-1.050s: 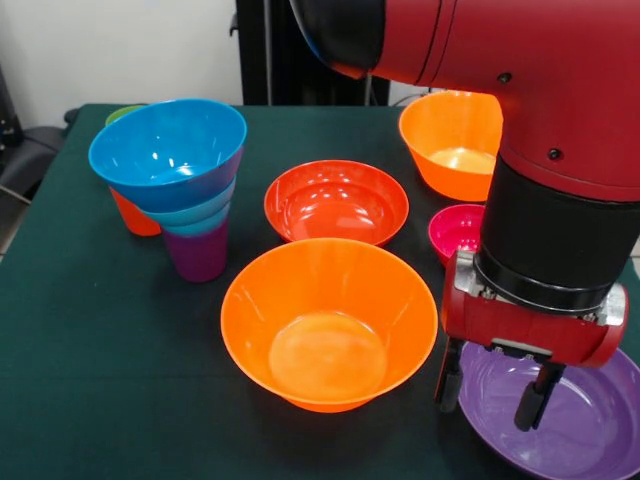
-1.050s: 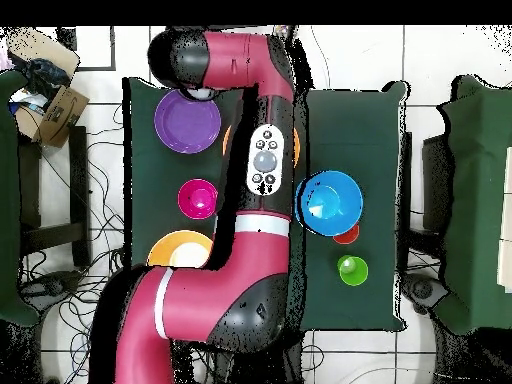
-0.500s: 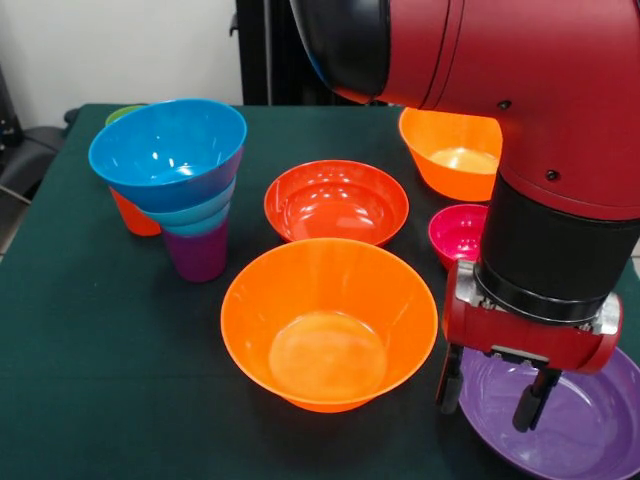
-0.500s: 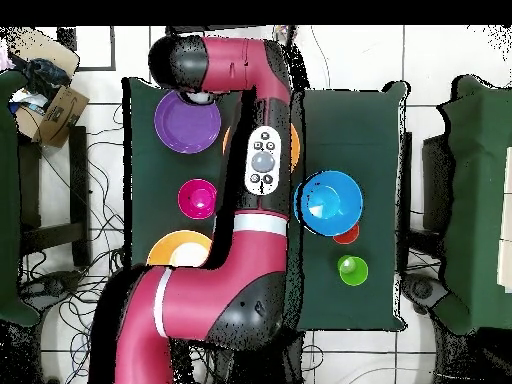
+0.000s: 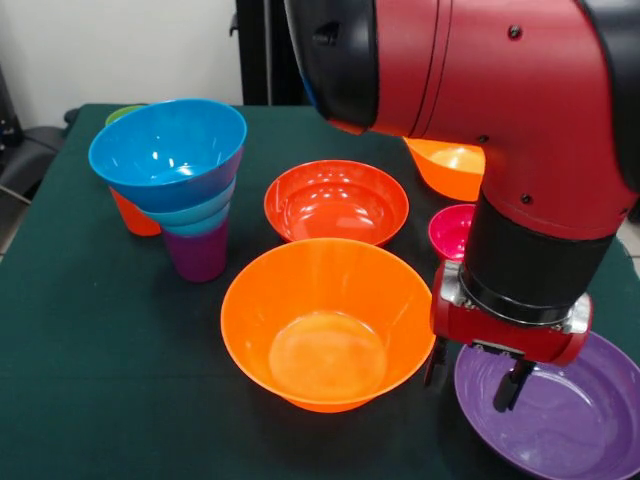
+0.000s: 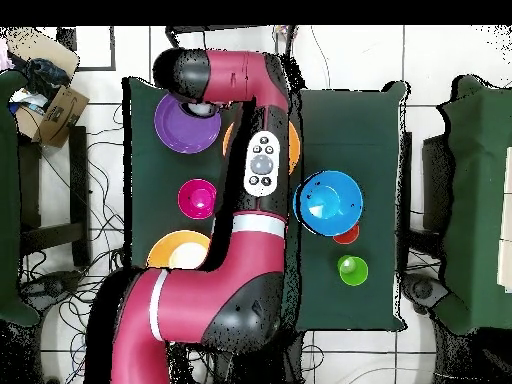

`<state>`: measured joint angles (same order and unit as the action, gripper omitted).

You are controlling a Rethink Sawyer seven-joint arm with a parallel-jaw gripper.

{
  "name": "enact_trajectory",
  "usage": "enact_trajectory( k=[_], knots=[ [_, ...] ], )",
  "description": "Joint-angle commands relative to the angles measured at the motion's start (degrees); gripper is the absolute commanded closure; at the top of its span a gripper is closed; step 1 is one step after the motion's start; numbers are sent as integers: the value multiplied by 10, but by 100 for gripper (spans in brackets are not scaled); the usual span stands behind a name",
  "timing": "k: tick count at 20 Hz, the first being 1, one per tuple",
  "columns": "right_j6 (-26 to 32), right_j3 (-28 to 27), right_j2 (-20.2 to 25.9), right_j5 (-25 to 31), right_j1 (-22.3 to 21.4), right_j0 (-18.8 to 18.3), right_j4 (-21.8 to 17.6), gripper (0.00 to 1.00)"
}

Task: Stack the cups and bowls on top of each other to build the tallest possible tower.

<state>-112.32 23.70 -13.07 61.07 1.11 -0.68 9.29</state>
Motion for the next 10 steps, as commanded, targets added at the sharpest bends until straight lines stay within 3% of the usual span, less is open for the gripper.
enact_trajectory(
  k=[1,10],
  knots=[
    [141,136,74,-50,-10,0,-36,0],
    [179,165,106,-94,-8,-16,-44,0]
  ],
)
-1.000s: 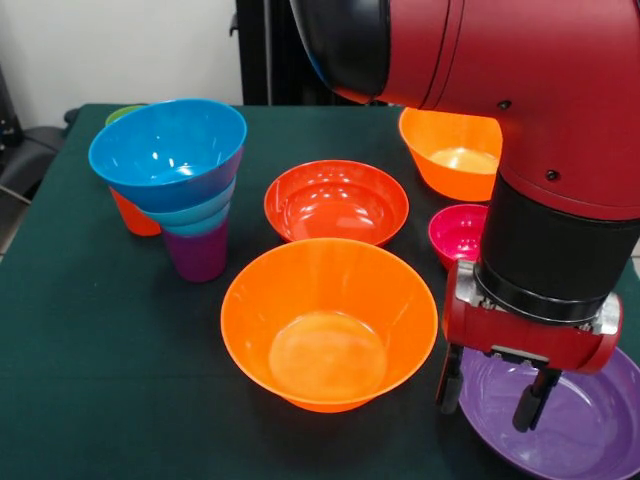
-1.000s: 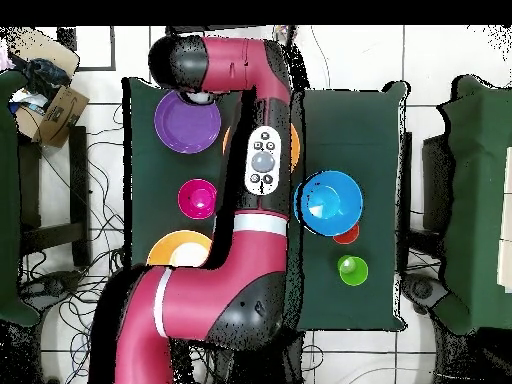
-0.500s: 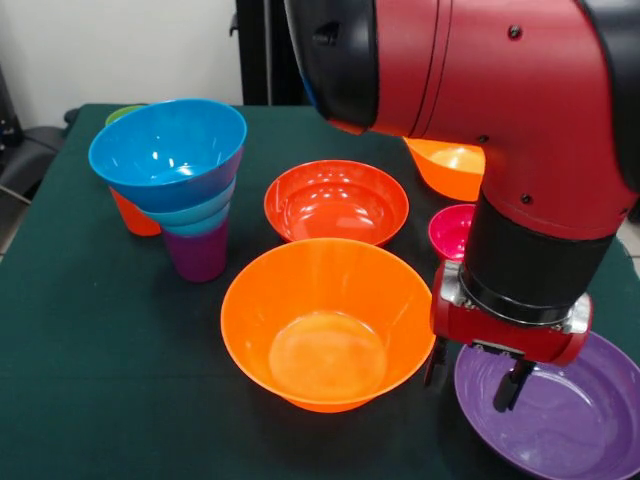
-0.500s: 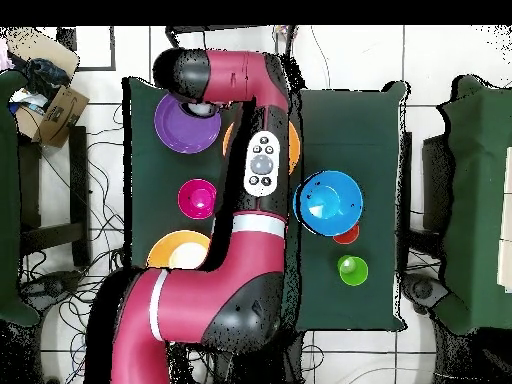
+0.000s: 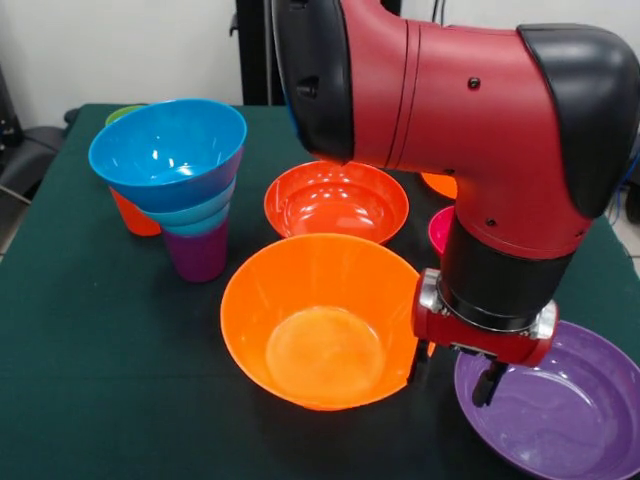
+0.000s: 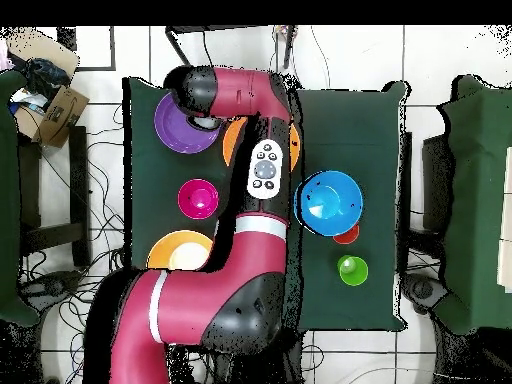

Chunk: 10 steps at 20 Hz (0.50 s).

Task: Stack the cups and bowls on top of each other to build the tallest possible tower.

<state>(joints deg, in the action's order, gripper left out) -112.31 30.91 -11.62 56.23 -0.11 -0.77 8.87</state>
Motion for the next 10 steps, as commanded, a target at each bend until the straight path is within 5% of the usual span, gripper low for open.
enact_trajectory(
  k=[1,10],
  knots=[
    [184,95,97,-48,3,-17,-39,0],
    [231,124,151,-75,-6,-38,-44,0]
  ],
)
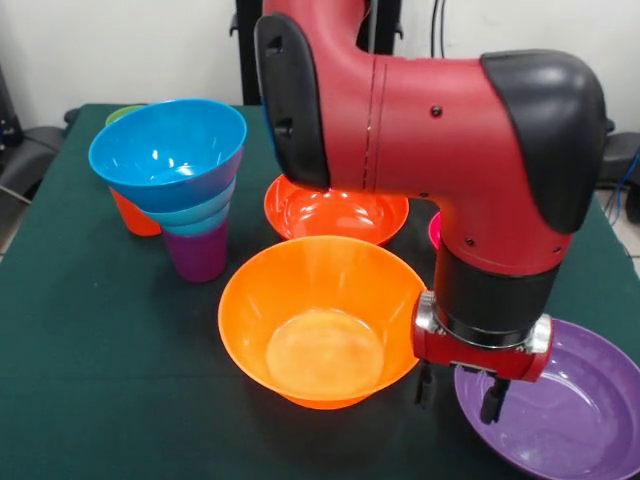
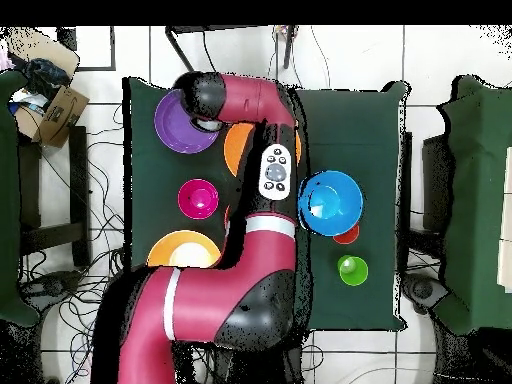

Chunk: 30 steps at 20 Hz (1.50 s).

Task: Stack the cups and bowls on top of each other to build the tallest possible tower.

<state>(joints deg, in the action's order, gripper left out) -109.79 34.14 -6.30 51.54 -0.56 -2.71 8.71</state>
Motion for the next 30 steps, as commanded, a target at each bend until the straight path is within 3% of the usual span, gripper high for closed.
enact_trajectory(
  k=[1,10,19,30],
  knots=[
    [207,91,100,-26,-3,-20,-44,0],
    [205,103,114,-27,-12,-30,-62,0],
    [265,101,171,-3,-4,-53,-65,0],
    [293,106,203,-11,10,-71,-91,0]
  ],
)
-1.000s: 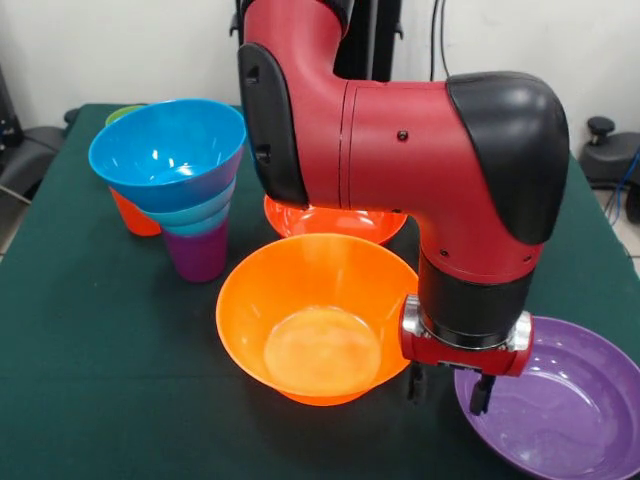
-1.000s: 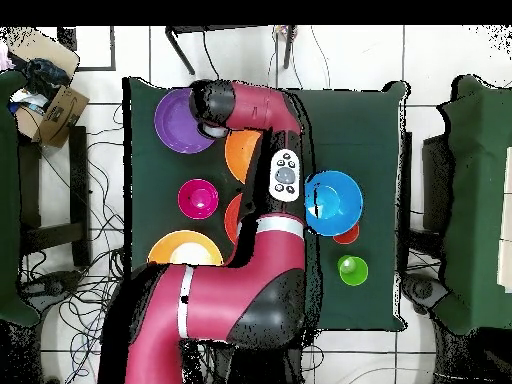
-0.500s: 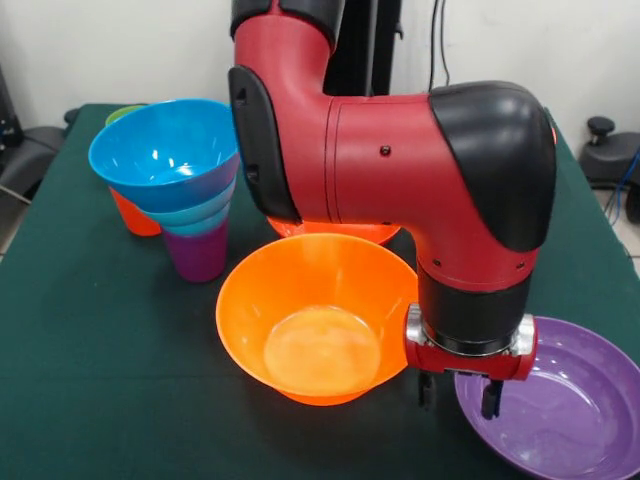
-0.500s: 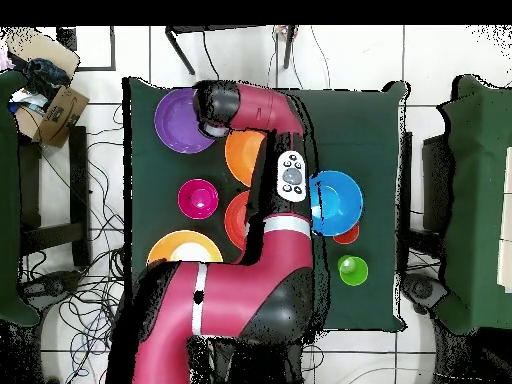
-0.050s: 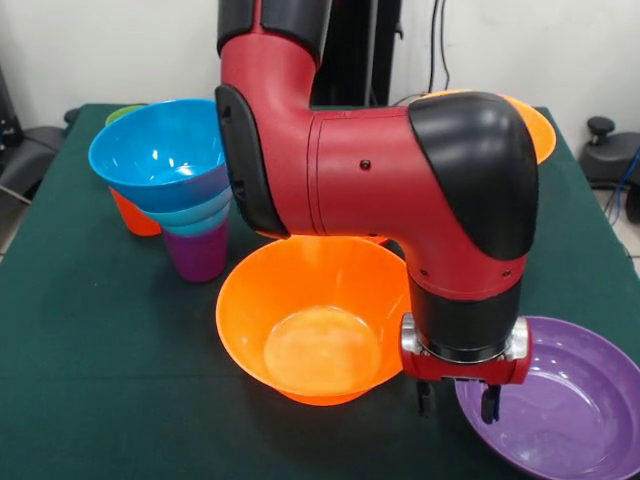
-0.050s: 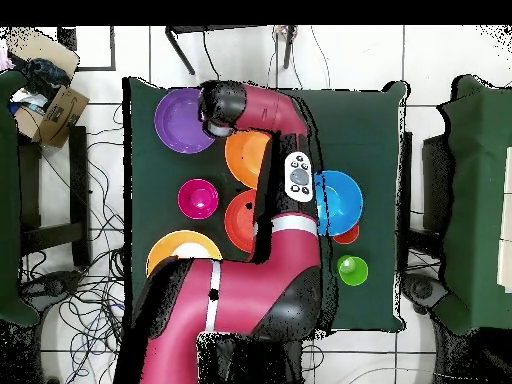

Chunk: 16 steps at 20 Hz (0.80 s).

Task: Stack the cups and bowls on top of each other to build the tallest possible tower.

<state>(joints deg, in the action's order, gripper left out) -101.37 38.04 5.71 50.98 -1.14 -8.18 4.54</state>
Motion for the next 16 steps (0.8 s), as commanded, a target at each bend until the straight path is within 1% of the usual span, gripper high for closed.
enact_trajectory(
  k=[1,8,16],
  knots=[
    [214,69,88,-5,17,-19,-51,0],
    [227,85,105,-4,13,-30,-68,0],
    [247,77,133,17,22,-41,-68,0]
  ],
)
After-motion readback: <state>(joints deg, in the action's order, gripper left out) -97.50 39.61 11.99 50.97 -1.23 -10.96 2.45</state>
